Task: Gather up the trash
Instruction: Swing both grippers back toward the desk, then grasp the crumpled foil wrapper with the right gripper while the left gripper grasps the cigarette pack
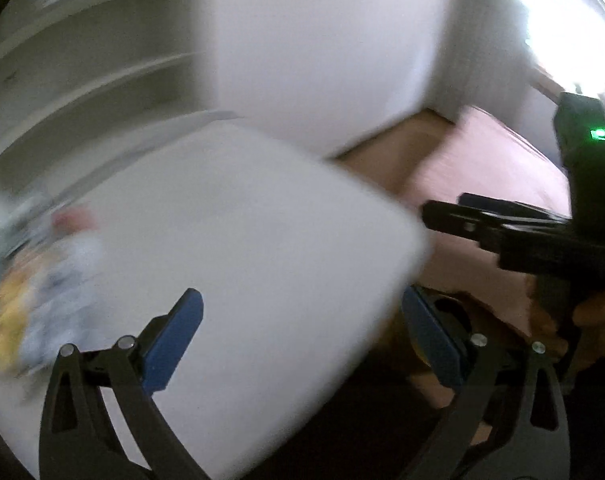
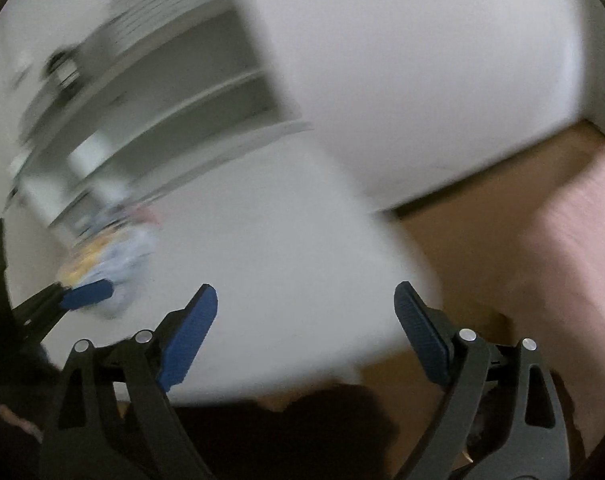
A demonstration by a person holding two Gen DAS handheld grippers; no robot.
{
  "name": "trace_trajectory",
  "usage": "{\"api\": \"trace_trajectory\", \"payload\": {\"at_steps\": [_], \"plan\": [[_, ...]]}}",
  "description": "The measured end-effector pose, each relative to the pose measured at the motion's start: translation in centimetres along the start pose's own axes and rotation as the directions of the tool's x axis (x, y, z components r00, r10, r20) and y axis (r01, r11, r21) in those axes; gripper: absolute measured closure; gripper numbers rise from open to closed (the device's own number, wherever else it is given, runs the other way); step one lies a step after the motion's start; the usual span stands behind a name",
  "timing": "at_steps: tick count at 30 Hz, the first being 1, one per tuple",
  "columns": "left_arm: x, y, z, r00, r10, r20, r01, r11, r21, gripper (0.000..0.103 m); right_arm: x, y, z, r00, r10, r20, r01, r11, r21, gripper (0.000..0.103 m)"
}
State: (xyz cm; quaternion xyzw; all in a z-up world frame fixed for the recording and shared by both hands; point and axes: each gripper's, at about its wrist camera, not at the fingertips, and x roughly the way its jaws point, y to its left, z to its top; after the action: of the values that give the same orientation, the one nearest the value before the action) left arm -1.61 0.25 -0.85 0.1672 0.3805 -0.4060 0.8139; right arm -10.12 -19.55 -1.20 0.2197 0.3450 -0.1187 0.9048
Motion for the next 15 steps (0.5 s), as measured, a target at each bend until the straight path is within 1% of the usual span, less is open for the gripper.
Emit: {"api": "trace_trajectory", "payload": {"at_steps": [1,3,4,6,8,10,13,15], "plan": [[-1.3,3.0,-1.1,0.999,0.053,0.009,-0.053,0.998,-0.043,0.007,1.8,3.2,0.5,0.998,0.056,-0.028,-0.058,0.997,-0.048,0.016],[-3.0,7.2,-2.8,0.991,0.133,0.014,-0.131,0.985,-0.109,0.007,3.2,7.1,1.0,0.992,0.108,-0.059,-0.114,0.989,-0.098,0.016],[-3.9,9.4,-3.9,0.983,0.185,0.009,-0.182,0.972,-0.151,0.007,4.5,9.7,1.3,0.986,0.143,-0.082,-0.153,0.98,-0.13,0.016],[-5.3,12.6,-5.5,0.97,0.245,-0.006,-0.241,0.946,-0.216,0.007,5.8,12.8,1.1,0.979,0.175,-0.108,-0.191,0.969,-0.159,0.016],[-6.5,15.6,-7.2,0.964,0.267,-0.013,-0.259,0.921,-0.292,0.007,7.6,16.5,0.9,0.972,0.189,-0.138,-0.213,0.958,-0.19,0.016],[-7.5,17.4,-8.3,0.959,0.283,-0.023,-0.273,0.9,-0.34,0.007,9.2,18.6,0.5,0.966,0.194,-0.172,-0.228,0.951,-0.207,0.016],[-7.9,19.2,-9.4,0.953,0.303,-0.029,-0.291,0.882,-0.371,0.007,11.4,21.0,0.3,0.957,0.195,-0.215,-0.24,0.948,-0.21,0.016],[-7.8,19.6,-9.8,0.953,0.302,-0.031,-0.291,0.88,-0.376,0.007,12.5,21.7,0.3,0.953,0.187,-0.239,-0.239,0.948,-0.21,0.016]]}}
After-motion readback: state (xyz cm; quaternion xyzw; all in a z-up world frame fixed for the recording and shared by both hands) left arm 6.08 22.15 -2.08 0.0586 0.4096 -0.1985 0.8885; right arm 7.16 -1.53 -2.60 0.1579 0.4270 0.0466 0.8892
